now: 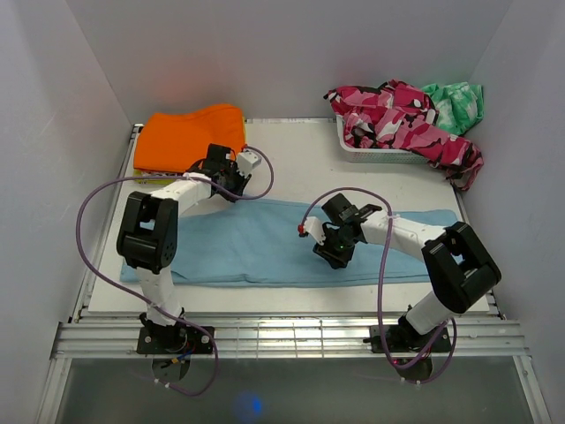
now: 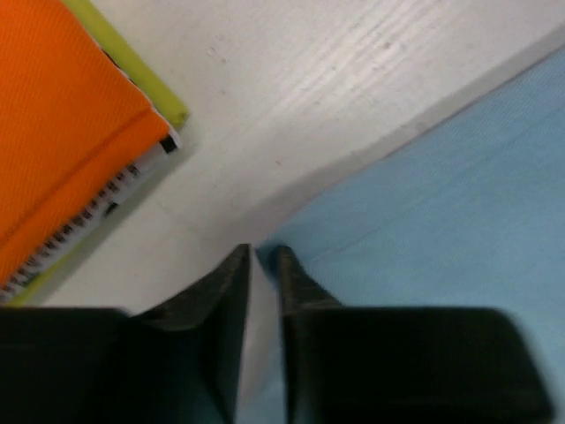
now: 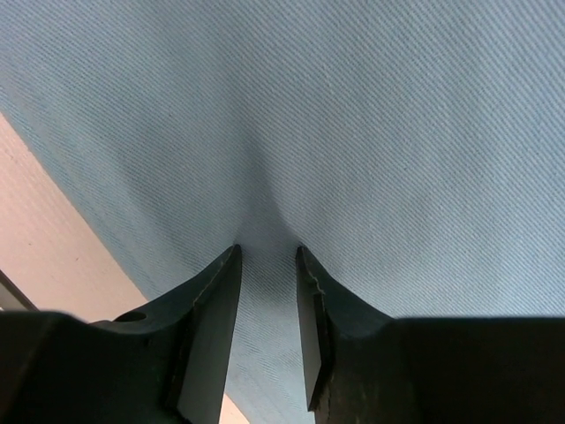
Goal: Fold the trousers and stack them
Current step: Fold the trousers
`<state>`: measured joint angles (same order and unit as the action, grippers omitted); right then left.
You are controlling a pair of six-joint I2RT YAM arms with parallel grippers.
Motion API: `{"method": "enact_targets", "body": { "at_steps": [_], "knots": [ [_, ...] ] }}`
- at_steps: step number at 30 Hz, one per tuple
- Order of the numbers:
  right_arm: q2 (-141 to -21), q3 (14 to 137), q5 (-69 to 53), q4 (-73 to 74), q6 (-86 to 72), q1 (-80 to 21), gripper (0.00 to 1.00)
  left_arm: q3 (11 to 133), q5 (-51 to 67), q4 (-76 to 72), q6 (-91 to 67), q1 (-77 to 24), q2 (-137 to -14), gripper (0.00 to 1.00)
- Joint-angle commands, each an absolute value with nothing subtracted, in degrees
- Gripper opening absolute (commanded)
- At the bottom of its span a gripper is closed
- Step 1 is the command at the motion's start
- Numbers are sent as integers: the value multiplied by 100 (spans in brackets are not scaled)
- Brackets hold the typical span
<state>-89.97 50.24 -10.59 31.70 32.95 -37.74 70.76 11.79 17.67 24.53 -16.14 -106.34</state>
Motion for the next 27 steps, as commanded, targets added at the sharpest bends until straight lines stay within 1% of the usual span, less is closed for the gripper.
{"method": "enact_targets", "body": {
  "at_steps": [1, 2, 3, 4, 5, 6, 7, 8, 10, 11, 13, 17, 19, 20, 23, 24, 27],
  "knots": [
    [-9326, 4895, -685, 3533, 3244, -3762, 40, 7794, 895, 1660, 2251, -1389, -10740, 38],
    [-9238, 4991, -720, 3568, 3191, -3753, 43, 8013, 1044, 1940, 2154, -1363, -10740, 46],
    [-9176, 5088, -747, 3629, 3156, -3736, 46, 8103, 1229, 2082, 2127, -1267, -10618, 72],
    [-9124, 5324, -791, 3656, 3112, -3674, 48, 8191, 1431, 2248, 2110, -1213, -10530, 77],
    [-9053, 5448, -887, 3682, 2998, -3622, 58, 8261, 1711, 2581, 2057, -1152, -10416, 79],
    [-9035, 5588, -957, 3787, 2945, -3551, 64, 8384, 1853, 2767, 2057, -1047, -10293, 84],
    [-9026, 5886, -1080, 3858, 2901, -3359, 69, 8420, 1985, 2969, 2057, -994, -10040, 86],
    [-9026, 6028, -1359, 3937, 2831, -3244, 77, 8437, 2273, 3441, 2100, -941, -9907, 86],
    [-9026, 6231, -1598, 4156, 2813, -2920, 83, 8377, 2486, 4005, 2337, -809, -9539, 86],
    [-9000, 6345, -1748, 4227, 2813, -2822, 84, 8306, 2592, 4565, 2425, -782, -9414, 86],
    [-8948, 6355, -1819, 4341, 2830, -2559, 84, 7870, 2680, 5051, 2662, -651, -9159, 82],
    [-8614, 6100, -1837, 4718, 2944, -2136, 89, 6638, 2471, 5553, 2707, -291, -8229, 82],
    [-8535, 5889, -1732, 4860, 3119, -1813, 89, 6242, 2146, 5747, 2847, -106, -8113, 82],
    [-8473, 5810, -1644, 4982, 3198, -1697, 89, 5884, 2005, 5844, 2978, -45, -8086, 83],
    [-8472, 5494, -1407, 5150, 3506, -1284, 89, 5311, 1486, 5740, 3198, 465, -8217, 83],
    [-8473, 5293, -1337, 5150, 3559, -1127, 89, 5230, 1390, 5644, 3225, 744, -8400, 82],
    [-8560, 5002, -1134, 4889, 3656, -967, 88, 5168, 1108, 5178, 3270, 1167, -8962, 80]
  ]
}}
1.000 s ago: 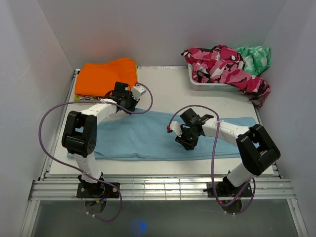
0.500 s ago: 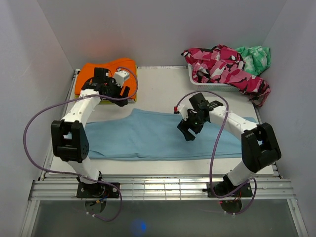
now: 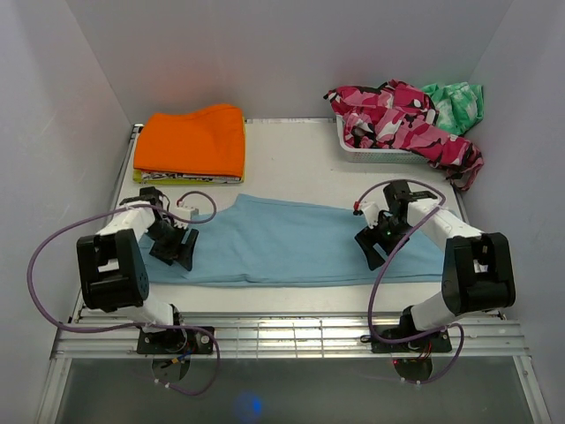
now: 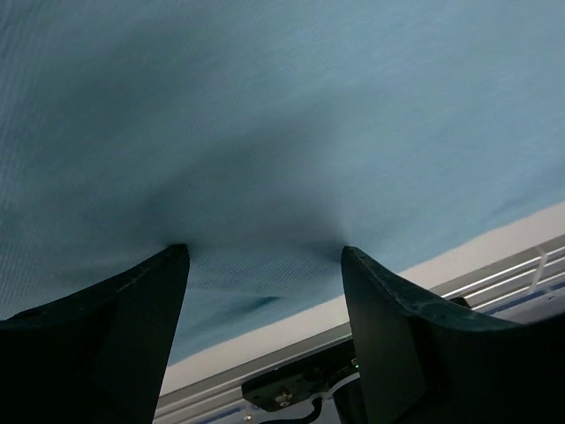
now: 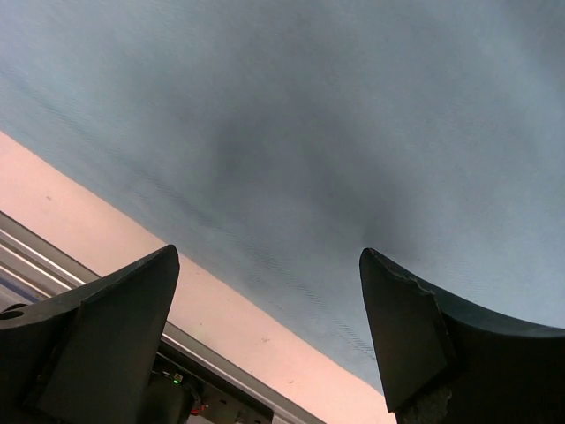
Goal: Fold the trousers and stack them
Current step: Fold the trousers
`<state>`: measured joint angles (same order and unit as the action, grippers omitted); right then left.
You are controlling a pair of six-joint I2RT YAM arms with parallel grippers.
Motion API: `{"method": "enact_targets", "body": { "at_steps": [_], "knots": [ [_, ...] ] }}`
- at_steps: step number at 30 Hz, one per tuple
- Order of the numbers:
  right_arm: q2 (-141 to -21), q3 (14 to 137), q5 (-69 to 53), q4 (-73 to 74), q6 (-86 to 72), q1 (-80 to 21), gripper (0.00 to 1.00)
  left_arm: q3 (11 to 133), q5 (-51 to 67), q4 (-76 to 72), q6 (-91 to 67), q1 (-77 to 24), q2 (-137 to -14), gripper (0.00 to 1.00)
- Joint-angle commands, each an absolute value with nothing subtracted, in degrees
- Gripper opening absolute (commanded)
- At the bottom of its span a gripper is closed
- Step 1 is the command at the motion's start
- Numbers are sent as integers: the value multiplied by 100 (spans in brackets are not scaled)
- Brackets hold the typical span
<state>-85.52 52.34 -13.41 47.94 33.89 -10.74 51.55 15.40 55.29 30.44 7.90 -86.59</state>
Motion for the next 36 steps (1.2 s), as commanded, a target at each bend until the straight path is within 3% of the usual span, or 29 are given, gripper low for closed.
{"method": "enact_targets", "body": {
  "at_steps": [1, 9, 15, 18, 21, 22, 26, 30, 36],
  "knots": [
    [-8587, 4827, -1082, 4756, 3648, -915, 88, 5211, 1038, 5038, 3243, 1239, -9130, 80],
    [-9843, 5334, -422, 3789, 3252, -861, 83, 6922, 580, 4394, 2813, 1424, -10555, 80],
    [-9608, 6169, -834, 3937, 3120, -774, 82, 7848, 1728, 5114, 2496, 1424, -10390, 85],
    [-8774, 6415, -1247, 4192, 2998, -616, 85, 7700, 2108, 5282, 2531, 1433, -9758, 90],
    [-7851, 6609, -1511, 4350, 2909, -248, 96, 7235, 2127, 5098, 2610, 1424, -8960, 98],
    [-7396, 6618, -1555, 4333, 2857, -116, 90, 7085, 2031, 4845, 2602, 1424, -8730, 98],
    [-6733, 6583, -1179, 4289, 2620, 491, 90, 6147, 1802, 3966, 2453, 1433, -7587, 98],
    [-6846, 6434, -1028, 4534, 3031, 1516, 93, 5775, 1898, 3779, 2234, 1424, -7260, 98],
    [-8127, 6618, -1705, 5080, 3550, 3389, 90, 5731, 2214, 4114, 2022, 1424, -7585, 98]
  ]
}}
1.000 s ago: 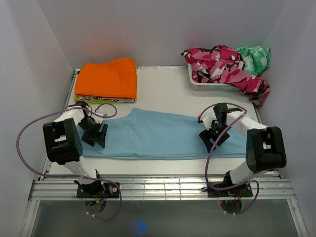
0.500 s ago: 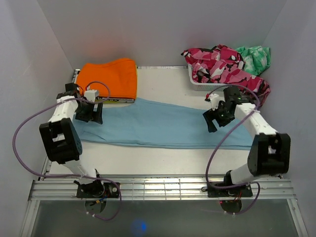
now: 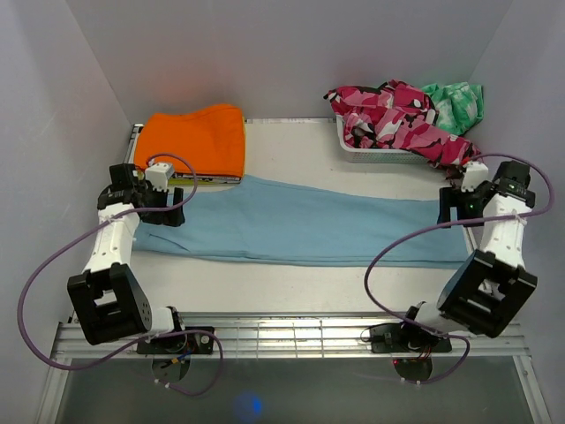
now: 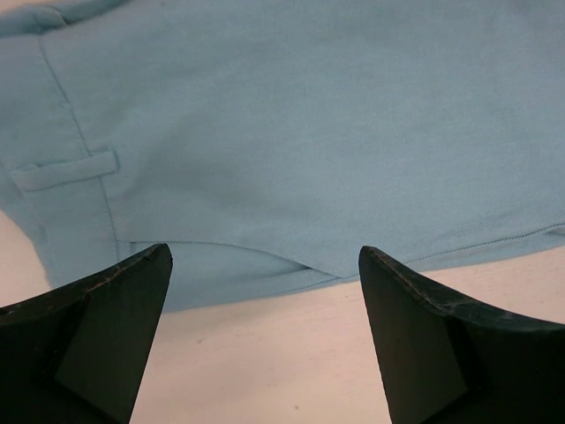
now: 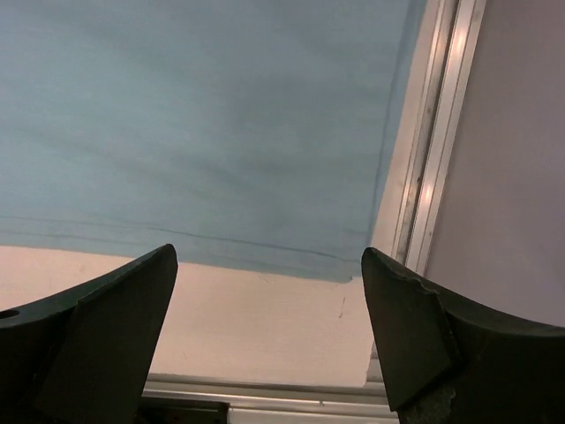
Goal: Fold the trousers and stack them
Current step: Fold the trousers
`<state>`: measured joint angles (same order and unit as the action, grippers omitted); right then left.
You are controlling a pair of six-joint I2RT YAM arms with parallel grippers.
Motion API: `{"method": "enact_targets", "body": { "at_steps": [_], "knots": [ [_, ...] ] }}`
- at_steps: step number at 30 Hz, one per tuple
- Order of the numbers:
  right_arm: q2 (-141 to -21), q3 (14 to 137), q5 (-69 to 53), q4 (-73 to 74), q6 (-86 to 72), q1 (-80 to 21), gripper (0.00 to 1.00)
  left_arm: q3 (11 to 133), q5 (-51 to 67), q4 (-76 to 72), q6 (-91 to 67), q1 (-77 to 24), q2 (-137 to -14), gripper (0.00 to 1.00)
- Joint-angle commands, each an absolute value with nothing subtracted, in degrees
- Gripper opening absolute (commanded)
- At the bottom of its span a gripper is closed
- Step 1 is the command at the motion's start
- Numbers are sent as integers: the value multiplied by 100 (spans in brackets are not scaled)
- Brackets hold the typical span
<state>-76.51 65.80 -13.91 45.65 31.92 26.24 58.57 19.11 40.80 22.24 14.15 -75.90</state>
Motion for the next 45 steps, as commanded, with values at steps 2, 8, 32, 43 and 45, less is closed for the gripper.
{"method": "enact_targets", "body": {
  "at_steps": [2, 8, 32, 43, 45],
  "knots": [
    [-8375, 6627, -1705, 5045, 3638, 3690, 91, 5678, 2276, 4061, 1987, 1424, -7480, 98],
    [-9184, 6662, -1959, 5027, 3875, 4421, 95, 5678, 2364, 4034, 1916, 1433, -7374, 98],
    [-10134, 5836, -1890, 3551, 3349, 4079, 69, 5493, 2347, 4122, 1942, 1424, -7278, 98],
    [-9783, 5958, -1750, 3778, 3322, 3788, 8, 5362, 2294, 4105, 2030, 1424, -7242, 98],
    [-9424, 6117, -1697, 3902, 3532, 3823, 8, 5265, 2276, 4061, 2048, 1424, -7260, 98]
  ]
}}
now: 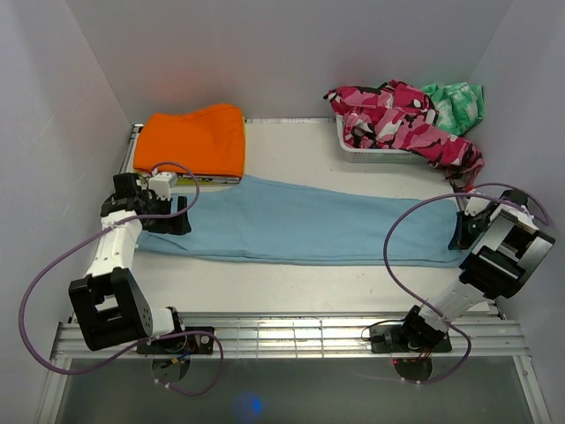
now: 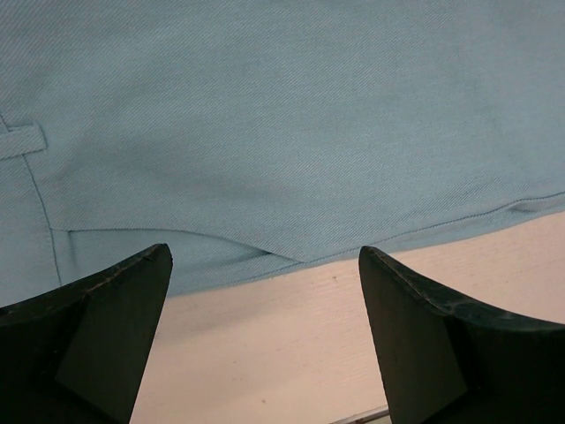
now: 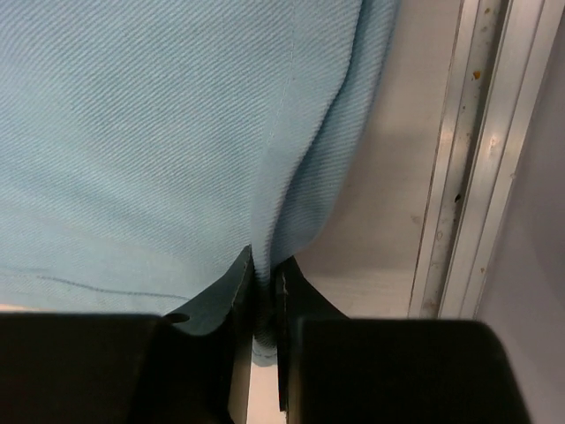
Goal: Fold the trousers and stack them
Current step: Fold the trousers
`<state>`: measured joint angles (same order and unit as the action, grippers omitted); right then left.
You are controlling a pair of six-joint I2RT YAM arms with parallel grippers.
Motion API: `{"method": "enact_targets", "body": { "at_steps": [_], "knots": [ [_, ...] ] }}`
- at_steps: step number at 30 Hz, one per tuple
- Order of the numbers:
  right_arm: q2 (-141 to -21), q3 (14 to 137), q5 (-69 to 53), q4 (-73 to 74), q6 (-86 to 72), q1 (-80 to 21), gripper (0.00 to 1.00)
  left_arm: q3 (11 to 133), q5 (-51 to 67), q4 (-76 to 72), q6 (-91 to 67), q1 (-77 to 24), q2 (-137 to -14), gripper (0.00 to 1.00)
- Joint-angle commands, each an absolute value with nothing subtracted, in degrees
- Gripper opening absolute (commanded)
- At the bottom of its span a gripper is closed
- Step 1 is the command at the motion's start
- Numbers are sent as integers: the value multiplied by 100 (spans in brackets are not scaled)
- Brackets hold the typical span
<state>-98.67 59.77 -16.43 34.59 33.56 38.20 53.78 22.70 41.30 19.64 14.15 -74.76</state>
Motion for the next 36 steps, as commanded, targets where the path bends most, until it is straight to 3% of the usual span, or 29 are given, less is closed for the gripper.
{"method": "enact_targets", "body": {
  "at_steps": [1, 11, 16, 21, 25, 31, 36],
  "knots": [
    [-9291, 6195, -1653, 3963, 3594, 3841, 8, 5239, 2285, 4052, 2083, 1424, -7268, 98],
    [-8727, 7487, -1222, 4491, 4710, 4297, 8, 5080, 2610, 4298, 2671, 1424, -6944, 97],
    [-8728, 8015, -1888, 5307, 4843, 4219, 8, 4852, 2584, 4447, 3023, 1424, -6855, 95],
    [-8106, 7630, -2530, 5590, 4055, 2964, 8, 4685, 2619, 4438, 3033, 1433, -7180, 89],
    [-7717, 7146, -2452, 5002, 2868, 1462, 8, 4728, 2759, 4430, 2849, 1424, -7575, 86],
    [-8085, 6558, -2470, 3746, 1418, -452, 8, 4781, 2988, 4368, 2637, 1415, -7796, 85],
    [-8700, 6206, -2706, 2849, 853, -1291, 8, 4729, 2883, 4377, 2654, 1415, -7805, 85]
  ]
}}
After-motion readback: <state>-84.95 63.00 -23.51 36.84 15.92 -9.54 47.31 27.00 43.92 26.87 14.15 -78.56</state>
